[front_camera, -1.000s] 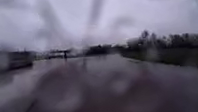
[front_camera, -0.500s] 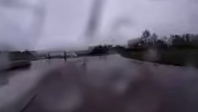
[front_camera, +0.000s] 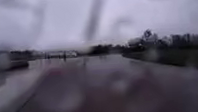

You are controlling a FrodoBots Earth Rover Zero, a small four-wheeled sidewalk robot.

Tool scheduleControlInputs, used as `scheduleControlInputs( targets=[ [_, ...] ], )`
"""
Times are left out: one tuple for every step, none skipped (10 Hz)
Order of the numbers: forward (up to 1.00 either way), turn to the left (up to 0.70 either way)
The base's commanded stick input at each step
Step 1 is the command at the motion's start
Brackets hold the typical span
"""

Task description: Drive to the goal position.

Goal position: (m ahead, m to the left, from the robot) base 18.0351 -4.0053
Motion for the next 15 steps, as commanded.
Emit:
scheduleControlInputs(
  targets=[
    [0.70, 0.00],
    [0.70, -0.02],
    [0.70, -0.03],
    [0.70, -0.03],
    [0.70, -0.03],
    [0.70, -0.03],
    [0.70, -0.03],
    [0.70, -0.03],
    [0.70, -0.01],
    [0.70, 0.00],
    [0.70, 0.00],
    [0.70, 0.00],
    [0.70, -0.04],
    [0.70, -0.28],
    [0.70, -0.35]
  ],
)
